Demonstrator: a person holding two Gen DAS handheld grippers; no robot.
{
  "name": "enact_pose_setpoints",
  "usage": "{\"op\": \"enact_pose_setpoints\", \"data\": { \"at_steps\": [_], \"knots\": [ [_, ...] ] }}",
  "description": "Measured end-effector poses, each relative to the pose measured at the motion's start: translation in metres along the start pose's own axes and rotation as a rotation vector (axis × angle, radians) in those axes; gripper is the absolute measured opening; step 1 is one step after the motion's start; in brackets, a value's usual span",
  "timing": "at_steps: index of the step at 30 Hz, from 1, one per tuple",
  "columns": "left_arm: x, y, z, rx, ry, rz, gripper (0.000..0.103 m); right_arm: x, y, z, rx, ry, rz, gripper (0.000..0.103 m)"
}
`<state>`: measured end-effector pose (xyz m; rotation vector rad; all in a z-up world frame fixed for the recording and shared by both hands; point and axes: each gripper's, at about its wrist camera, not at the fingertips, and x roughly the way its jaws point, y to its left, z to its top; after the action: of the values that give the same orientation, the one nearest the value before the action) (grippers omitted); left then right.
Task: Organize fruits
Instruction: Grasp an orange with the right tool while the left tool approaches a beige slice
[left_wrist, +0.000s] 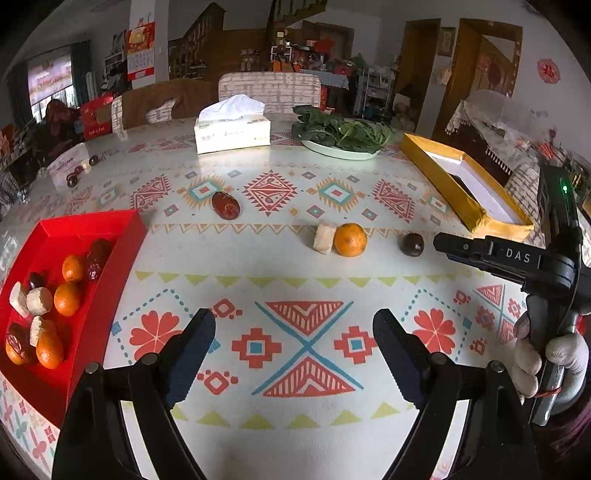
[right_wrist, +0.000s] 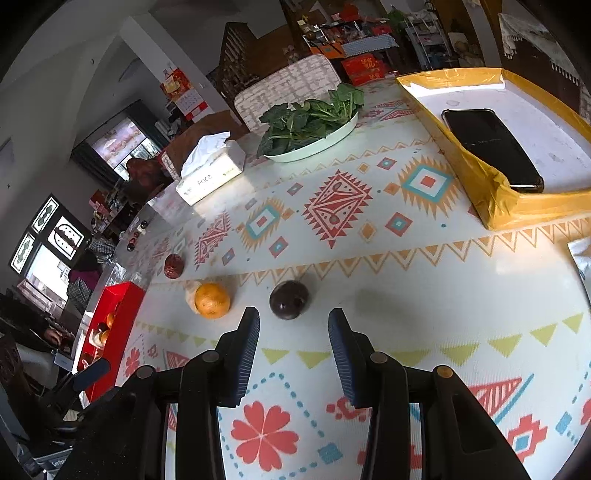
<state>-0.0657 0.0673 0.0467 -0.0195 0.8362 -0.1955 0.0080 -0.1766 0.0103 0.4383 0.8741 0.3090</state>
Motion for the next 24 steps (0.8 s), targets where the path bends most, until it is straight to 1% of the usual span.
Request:
{"op": "enact_pose_setpoints", "data": {
  "at_steps": [6,8,15,18,19,22,24],
  "knots": [
    [0.005,0.008,0.004,-0.026,-0.012,-0.015,0.087,0.009,0.004,0.013,0.004,-0.009,-0.006,0.043],
    [0.006,0.010,0.005,-0.036,-0.015,-0.017,0.087,0.015,0.011,0.018,-0.009,-0.006,-0.006,0.043],
    [0.005,0.025,0.005,-0.072,-0.022,-0.006,0.087,0.056,0.064,0.022,-0.133,0.067,0.075,0.043],
    [0.003,0.034,0.004,-0.083,-0.021,0.007,0.087,0.069,0.071,0.019,-0.140,0.100,0.108,0.043],
    [0.003,0.036,0.003,-0.087,-0.021,0.009,0.087,0.072,0.072,0.017,-0.147,0.118,0.129,0.045],
    [0.002,0.045,0.002,-0.109,-0.026,0.009,0.087,0.067,0.075,0.013,-0.179,0.136,0.181,0.045],
    [0.002,0.048,0.002,-0.123,-0.026,0.005,0.087,0.064,0.077,0.013,-0.186,0.120,0.165,0.045]
  ]
}}
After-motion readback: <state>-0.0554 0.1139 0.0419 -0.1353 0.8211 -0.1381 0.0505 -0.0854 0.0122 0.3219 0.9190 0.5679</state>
